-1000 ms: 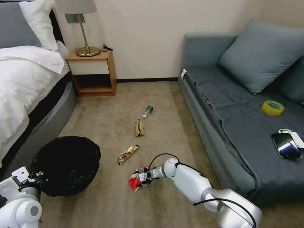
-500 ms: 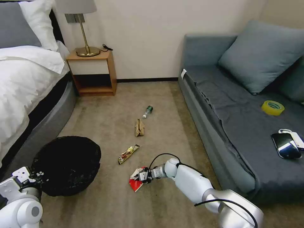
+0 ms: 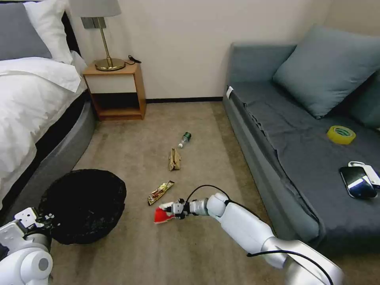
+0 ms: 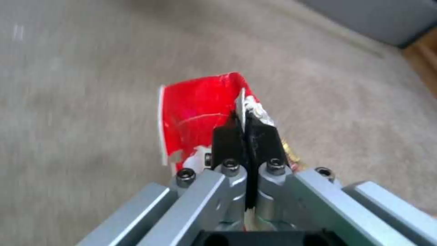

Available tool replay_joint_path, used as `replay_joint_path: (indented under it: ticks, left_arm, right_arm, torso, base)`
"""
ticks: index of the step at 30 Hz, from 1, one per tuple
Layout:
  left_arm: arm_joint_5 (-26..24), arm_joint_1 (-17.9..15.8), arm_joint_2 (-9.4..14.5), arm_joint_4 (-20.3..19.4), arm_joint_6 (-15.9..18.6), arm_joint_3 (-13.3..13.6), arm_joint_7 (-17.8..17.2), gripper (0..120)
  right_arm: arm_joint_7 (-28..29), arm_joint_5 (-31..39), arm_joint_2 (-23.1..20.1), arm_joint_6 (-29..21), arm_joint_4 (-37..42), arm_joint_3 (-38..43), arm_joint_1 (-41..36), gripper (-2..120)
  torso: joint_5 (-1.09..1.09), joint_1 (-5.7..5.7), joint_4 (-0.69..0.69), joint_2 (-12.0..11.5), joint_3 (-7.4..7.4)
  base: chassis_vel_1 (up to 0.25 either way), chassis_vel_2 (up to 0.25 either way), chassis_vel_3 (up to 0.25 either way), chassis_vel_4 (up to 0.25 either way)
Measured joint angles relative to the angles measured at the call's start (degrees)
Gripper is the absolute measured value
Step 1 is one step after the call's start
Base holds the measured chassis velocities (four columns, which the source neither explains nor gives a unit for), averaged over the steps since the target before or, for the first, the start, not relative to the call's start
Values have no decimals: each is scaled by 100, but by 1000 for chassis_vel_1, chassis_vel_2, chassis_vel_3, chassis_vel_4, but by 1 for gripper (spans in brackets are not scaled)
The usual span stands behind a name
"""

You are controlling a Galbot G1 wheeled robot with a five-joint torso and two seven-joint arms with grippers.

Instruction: Pick up the trash bin, then pick up the garbage on the floor and place it into the trash bin.

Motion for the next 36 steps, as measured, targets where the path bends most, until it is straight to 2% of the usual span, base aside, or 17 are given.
replay_joint_path:
  ticks: [4,10,13,14,18,20,23,24,27,31,33,36]
  left_arm:
    - [1,0,18,54,-5,23,0,2]
    - [14,-42,41,143,-5,106,-4,2]
    - [63,-68,43,238,-13,175,-6,2]
    - [63,-68,43,238,-13,175,-6,2]
    - [101,-118,31,303,-22,237,-5,2]
    - [104,-127,29,304,-22,244,-5,2]
    - [106,-158,-9,296,-22,276,-5,2]
    - [112,-165,-39,277,-23,293,-8,2]
    - [114,-166,-87,234,-21,325,-8,2]
    - [118,-147,-147,131,-10,358,-11,2]
    - [124,-119,-187,13,4,398,-12,2]
    - [126,-104,-217,-81,18,412,-12,2]
  right_arm:
    - [127,491,-258,-139,667,217,-109,0]
    - [135,831,-525,-146,1466,551,-168,0]
    - [203,1256,-713,-354,2220,687,-194,0]
    - [203,1256,-713,-354,2220,687,-194,0]
    - [611,2127,-795,-883,3413,635,-205,0]
    - [751,2304,-785,-985,3624,569,-204,0]
    - [1414,2848,-629,-1295,4178,96,-198,0]
    - [1710,2965,-499,-1390,4262,-163,-198,0]
    - [2028,3025,-257,-1471,4206,-538,-214,0]
    - [2408,2883,78,-1419,3789,-978,-212,0]
    - [2864,2815,323,-1420,3405,-1408,-177,0]
    - [3086,2746,417,-1514,3232,-1595,-174,0]
  torso:
    - [0,0,0,0,0]
    - [0,0,0,0,0]
    - [-1,0,-1,0,0]
    - [-1,0,-1,0,0]
    - [-1,0,0,0,0]
    - [-1,0,0,0,0]
    - [-1,0,0,1,0]
    - [-2,0,0,1,-1]
    - [0,0,1,1,0]
    - [-2,0,1,1,0]
    - [-2,0,2,1,0]
    - [-1,0,2,1,0]
  base:
    - [0,0,0,0]
    - [0,0,0,0]
    - [0,0,0,0]
    - [0,0,0,0]
    - [0,0,0,0]
    - [0,0,0,0]
    - [0,0,0,0]
    - [0,0,0,0]
    - [0,0,0,0]
    - [0,0,0,0]
    - [0,0,0,0]
    - [0,0,0,0]
